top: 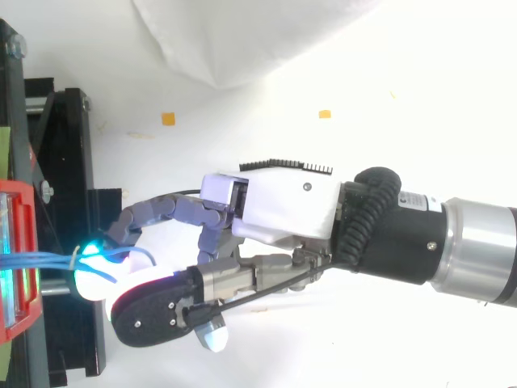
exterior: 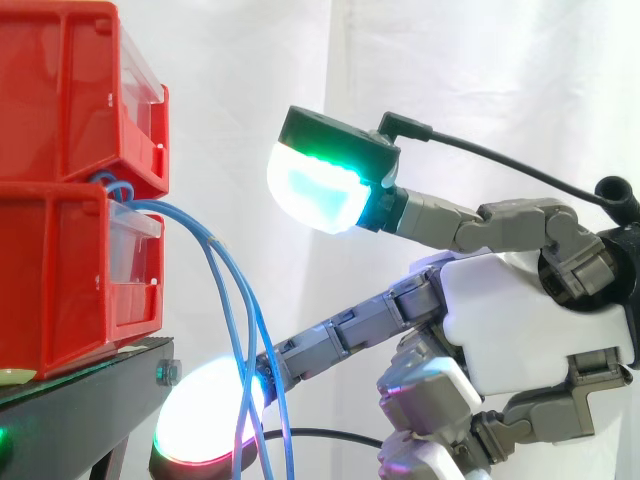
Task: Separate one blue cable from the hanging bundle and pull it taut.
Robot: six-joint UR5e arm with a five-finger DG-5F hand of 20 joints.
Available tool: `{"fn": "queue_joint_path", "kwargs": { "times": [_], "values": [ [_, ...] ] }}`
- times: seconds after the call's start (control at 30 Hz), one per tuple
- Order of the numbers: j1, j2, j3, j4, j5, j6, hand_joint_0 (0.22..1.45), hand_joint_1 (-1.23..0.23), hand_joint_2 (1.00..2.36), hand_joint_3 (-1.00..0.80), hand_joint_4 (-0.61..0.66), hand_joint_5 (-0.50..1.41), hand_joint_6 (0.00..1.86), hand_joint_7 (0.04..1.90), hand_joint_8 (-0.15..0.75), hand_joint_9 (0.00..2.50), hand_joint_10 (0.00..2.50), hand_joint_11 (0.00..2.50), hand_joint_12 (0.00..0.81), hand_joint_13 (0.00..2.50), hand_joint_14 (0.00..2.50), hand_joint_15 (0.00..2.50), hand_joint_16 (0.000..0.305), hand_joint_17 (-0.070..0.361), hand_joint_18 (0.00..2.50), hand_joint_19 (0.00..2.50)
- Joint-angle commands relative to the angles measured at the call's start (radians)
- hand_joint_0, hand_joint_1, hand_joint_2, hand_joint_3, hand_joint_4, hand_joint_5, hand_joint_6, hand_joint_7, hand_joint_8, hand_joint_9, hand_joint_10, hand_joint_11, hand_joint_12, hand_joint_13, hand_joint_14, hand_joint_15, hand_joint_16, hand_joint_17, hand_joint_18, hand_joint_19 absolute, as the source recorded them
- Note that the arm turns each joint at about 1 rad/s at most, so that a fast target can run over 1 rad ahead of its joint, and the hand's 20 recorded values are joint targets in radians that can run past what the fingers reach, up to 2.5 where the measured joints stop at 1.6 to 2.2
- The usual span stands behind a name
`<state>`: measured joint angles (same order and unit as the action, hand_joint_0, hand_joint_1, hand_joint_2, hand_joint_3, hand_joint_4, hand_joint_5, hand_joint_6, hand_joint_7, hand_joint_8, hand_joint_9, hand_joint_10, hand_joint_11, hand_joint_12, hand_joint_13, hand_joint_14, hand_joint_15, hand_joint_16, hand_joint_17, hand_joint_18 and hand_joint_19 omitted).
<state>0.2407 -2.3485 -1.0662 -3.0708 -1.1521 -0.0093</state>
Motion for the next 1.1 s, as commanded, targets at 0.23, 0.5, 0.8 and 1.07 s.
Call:
{"fn": "queue_joint_path", "kwargs": {
  "times": [0.23, 0.5, 0.8, 1.07],
  "values": [
    [-0.018, 0.0, 0.0, -0.002, -0.021, 0.1, 0.36, -0.37, 1.0, -0.5, 0.2, -0.21, 0.5, 0.69, 0.34, 1.47, 0.03, 0.8, 0.416, 1.28, 0.03, 0.76, 0.097, 0.218, 1.32, 0.5],
    [-0.031, 0.0, 0.0, -0.002, -0.021, 0.143, 0.36, -0.38, 1.0, -0.5, 0.2, -0.21, 0.5, 0.69, 0.342, 1.47, 0.03, 0.81, 0.415, 1.27, 0.03, 0.76, 0.097, 0.217, 1.32, 0.51],
    [-0.043, 0.0, 0.0, -0.002, -0.021, 0.147, 0.37, -0.38, 1.0, -0.5, 0.24, -0.19, 0.5, 0.71, 0.347, 1.53, 0.03, 0.8, 0.423, 1.32, 0.03, 0.77, 0.097, 0.219, 1.31, 0.52],
    [-0.05, 0.0, 0.005, -0.005, -0.029, 0.144, 0.36, -0.37, 1.0, -0.5, 0.25, -0.16, 0.5, 0.74, 0.344, 1.58, 0.03, 0.81, 0.427, 1.36, 0.03, 0.78, 0.099, 0.222, 1.33, 0.52]
  ]
}}
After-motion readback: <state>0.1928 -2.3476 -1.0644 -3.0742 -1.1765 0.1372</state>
